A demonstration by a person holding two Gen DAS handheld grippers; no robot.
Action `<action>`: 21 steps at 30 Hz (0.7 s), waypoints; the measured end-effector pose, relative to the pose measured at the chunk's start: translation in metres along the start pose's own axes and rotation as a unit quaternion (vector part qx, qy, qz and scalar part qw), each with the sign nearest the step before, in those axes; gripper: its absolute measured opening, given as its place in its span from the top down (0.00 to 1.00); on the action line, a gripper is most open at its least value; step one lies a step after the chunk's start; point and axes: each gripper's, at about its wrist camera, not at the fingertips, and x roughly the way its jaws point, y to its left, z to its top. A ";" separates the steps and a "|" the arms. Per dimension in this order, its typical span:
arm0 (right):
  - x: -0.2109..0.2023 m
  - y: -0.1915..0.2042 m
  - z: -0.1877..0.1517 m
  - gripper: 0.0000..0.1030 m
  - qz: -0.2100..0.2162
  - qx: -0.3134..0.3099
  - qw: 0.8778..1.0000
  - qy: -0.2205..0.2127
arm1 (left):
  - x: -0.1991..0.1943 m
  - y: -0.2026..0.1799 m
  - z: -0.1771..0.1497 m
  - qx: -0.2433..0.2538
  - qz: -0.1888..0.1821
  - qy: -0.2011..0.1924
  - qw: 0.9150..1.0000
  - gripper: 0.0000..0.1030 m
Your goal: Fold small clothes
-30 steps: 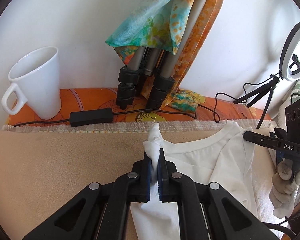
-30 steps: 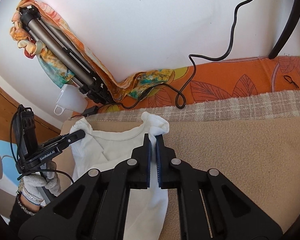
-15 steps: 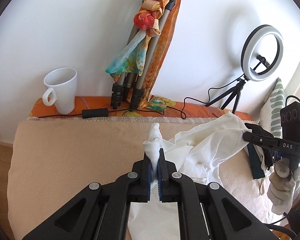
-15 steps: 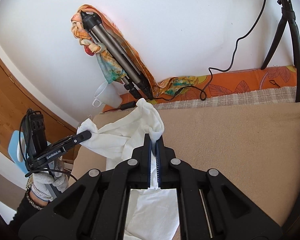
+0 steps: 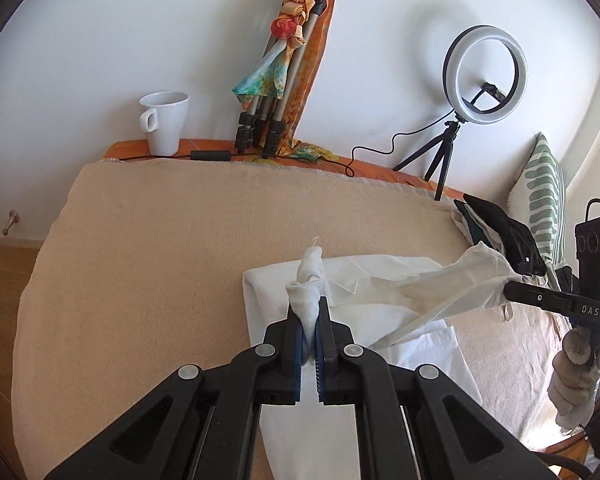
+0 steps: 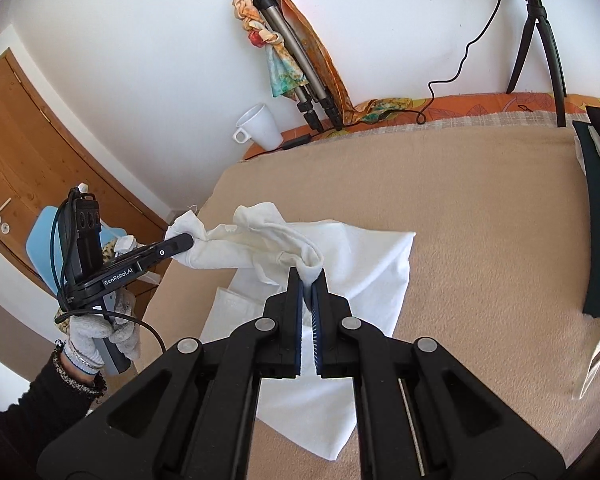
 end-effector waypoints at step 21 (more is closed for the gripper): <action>-0.047 -0.022 -0.120 0.92 -0.064 -0.041 0.997 0.018 | -0.061 0.018 -0.114 -0.027 0.012 0.014 0.999 0.76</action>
